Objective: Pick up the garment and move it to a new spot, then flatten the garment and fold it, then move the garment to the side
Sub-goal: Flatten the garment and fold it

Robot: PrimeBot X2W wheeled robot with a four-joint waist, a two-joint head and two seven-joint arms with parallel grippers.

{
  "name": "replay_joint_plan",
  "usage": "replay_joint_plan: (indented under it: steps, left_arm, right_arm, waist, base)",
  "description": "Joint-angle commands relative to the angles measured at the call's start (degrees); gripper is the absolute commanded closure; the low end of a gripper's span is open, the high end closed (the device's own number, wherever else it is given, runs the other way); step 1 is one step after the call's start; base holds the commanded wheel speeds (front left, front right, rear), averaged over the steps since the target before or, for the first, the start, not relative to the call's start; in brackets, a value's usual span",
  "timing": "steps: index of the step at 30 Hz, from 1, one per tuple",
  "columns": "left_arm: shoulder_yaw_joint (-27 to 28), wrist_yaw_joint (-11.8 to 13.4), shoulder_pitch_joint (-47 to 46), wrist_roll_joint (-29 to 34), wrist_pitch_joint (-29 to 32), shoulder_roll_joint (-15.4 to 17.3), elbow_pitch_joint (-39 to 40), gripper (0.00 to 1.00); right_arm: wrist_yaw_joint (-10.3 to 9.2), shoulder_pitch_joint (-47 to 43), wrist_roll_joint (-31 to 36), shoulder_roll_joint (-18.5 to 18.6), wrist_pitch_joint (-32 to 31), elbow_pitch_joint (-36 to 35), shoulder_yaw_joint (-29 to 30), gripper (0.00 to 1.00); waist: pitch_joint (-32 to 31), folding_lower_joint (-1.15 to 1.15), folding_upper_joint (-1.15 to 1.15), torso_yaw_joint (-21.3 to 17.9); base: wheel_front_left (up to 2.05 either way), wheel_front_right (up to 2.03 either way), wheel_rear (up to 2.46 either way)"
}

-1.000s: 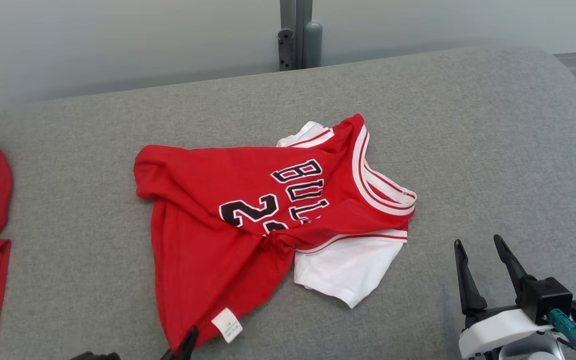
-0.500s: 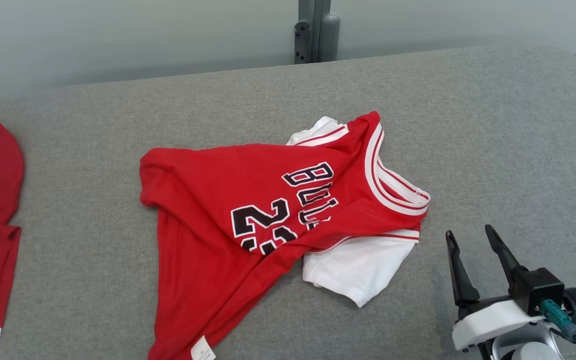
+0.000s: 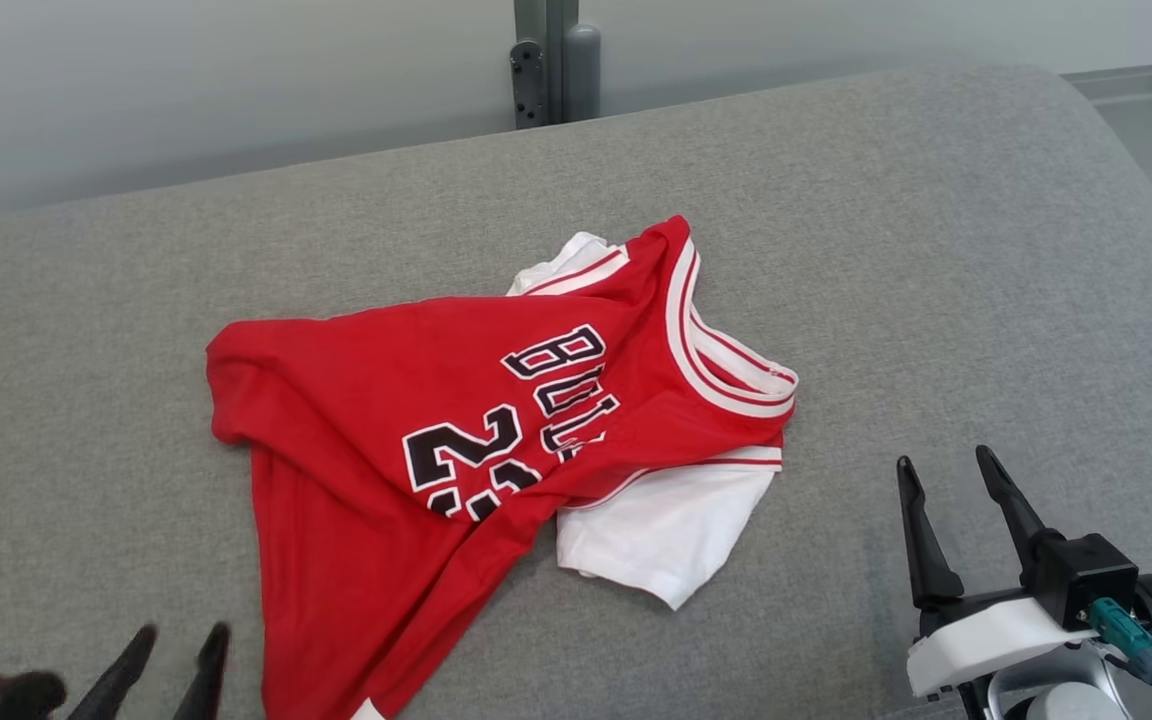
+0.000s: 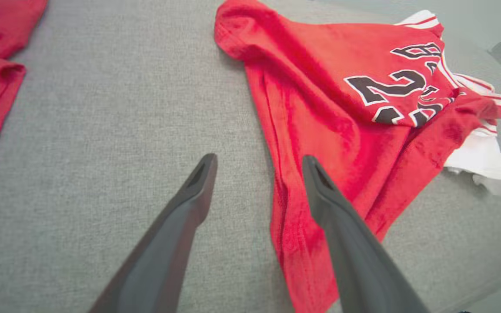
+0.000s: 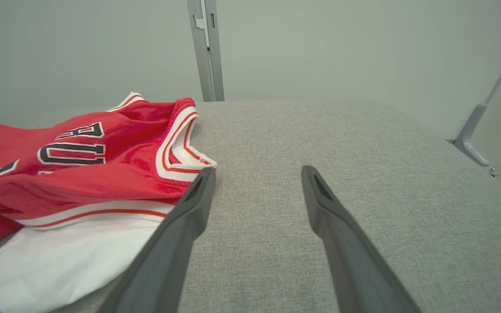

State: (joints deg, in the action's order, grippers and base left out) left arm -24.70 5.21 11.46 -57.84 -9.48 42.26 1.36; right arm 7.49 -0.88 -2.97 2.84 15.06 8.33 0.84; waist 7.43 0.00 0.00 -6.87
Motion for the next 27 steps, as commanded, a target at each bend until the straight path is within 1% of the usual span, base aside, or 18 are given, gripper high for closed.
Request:
replay_joint_plan:
  steps: [1, 3, 5, 7, 8, 10, 13, 14, 17, 18, 20, 23, 25, 26, 27]
  left_arm:
    - [-0.94, 0.56, -1.93, 1.81, 0.75, 0.09, 4.39, 0.00]
    - [-3.66, 0.43, -4.11, 4.34, 3.28, -0.03, 10.34, 0.00]
    - [-8.04, -1.12, -7.25, 6.67, 7.31, -1.28, 14.46, 0.00]
    - [-12.14, -2.43, -10.88, 8.94, 11.38, -2.77, 15.69, 0.00]
    - [-14.50, -3.41, -12.73, 10.31, 13.25, -3.99, 15.43, 0.00]
    - [-18.34, -4.71, -16.11, 11.72, 16.22, -7.73, 13.77, 0.00]
    - [-22.06, -5.01, -20.69, 13.60, 19.90, -12.40, 8.58, 0.00]
    - [-23.10, -5.05, -22.37, 14.24, 20.92, -14.43, 6.01, 0.00]
    - [-25.35, -3.70, -26.37, 17.41, 23.03, -18.23, -1.09, 0.00]
    - [-26.18, -3.25, -27.72, 19.09, 23.54, -18.70, -3.09, 0.00]
    - [-26.89, -2.69, -28.88, 19.92, 24.12, -20.04, -6.58, 0.00]
    - [-27.89, -1.73, -30.60, 22.03, 24.89, -20.14, -10.71, 0.00]
    - [-28.03, -0.44, -31.34, 23.81, 24.50, -20.16, -13.17, 0.00]
    - [-28.44, -0.19, -31.47, 24.53, 24.72, -20.13, -14.33, 0.00]
    - [-28.32, 0.28, -31.60, 24.70, 24.19, -20.34, -15.05, 0.71]
  right_arm:
    - [0.00, 0.36, -0.47, 0.11, 0.18, -0.17, -0.38, 0.00]
    - [0.00, 0.79, -0.71, 0.15, 0.18, -0.20, -0.74, 0.00]
    - [0.00, 1.40, -1.16, 0.11, 0.18, -0.32, -1.08, 0.00]
    - [0.00, 1.69, -1.71, 0.12, 0.18, -0.53, -1.31, 0.00]
    - [0.00, 1.89, -1.93, 0.13, 0.18, -0.54, -1.29, 0.00]
    - [0.00, 2.31, -2.35, 0.11, 0.18, -0.63, -1.22, 0.00]
    - [0.00, 2.74, -3.11, 0.10, 0.18, -0.78, -1.25, 0.00]
    - [0.00, 2.86, -3.40, 0.07, 0.18, -0.78, -1.50, 0.00]
    - [0.00, 3.24, -4.35, 0.11, 0.18, -0.69, -2.02, 0.00]
    - [0.00, 3.32, -4.68, 0.11, 0.18, -0.70, -1.99, 0.00]
    - [0.00, 3.25, -5.26, 0.09, 0.18, -0.78, -1.92, 0.00]
    - [0.00, 2.90, -5.66, 0.10, 0.18, -0.69, -1.80, 0.00]
    - [0.00, 2.70, -5.70, 0.09, 0.18, -0.69, -1.68, 0.00]
    - [0.00, 2.59, -5.75, 0.09, 0.18, -0.61, -1.56, 0.00]
    - [0.00, 2.58, -5.87, 0.09, 0.18, -0.59, -1.59, 0.00]
  waist:
    - [0.41, 0.00, 0.00, -1.36]
    - [0.79, 0.00, 0.00, -2.41]
    - [1.42, 0.00, 0.00, -3.52]
    - [2.06, 0.00, 0.00, -4.85]
    - [2.37, 0.00, 0.00, -5.49]
    - [2.85, 0.00, 0.00, -6.81]
    - [3.65, 0.00, 0.00, -8.69]
    - [4.07, 0.00, 0.00, -9.55]
    - [4.98, 0.00, 0.00, -11.90]
    - [5.19, 0.00, 0.00, -12.64]
    - [5.50, 0.00, 0.00, -13.89]
    - [5.67, 0.00, 0.00, -15.40]
    - [5.59, 0.00, 0.00, -16.23]
    - [5.48, 0.00, 0.00, -16.60]
    - [5.36, 0.00, 0.00, -16.94]
  base:
    - [0.00, 0.00, 0.00]
    - [0.00, 0.00, 0.00]
    - [0.00, 0.00, 0.00]
    - [0.00, 0.00, 0.00]
    - [0.00, 0.00, 0.00]
    - [0.00, 0.00, 0.00]
    - [0.00, 0.00, 0.00]
    - [0.00, 0.00, 0.00]
    - [0.00, 0.00, 0.00]
    - [0.00, 0.00, 0.00]
    - [0.00, 0.00, 0.00]
    - [0.00, 0.00, 0.00]
    - [0.00, 0.00, 0.00]
    - [0.00, 0.00, 0.00]
    - [0.00, 0.00, 0.00]
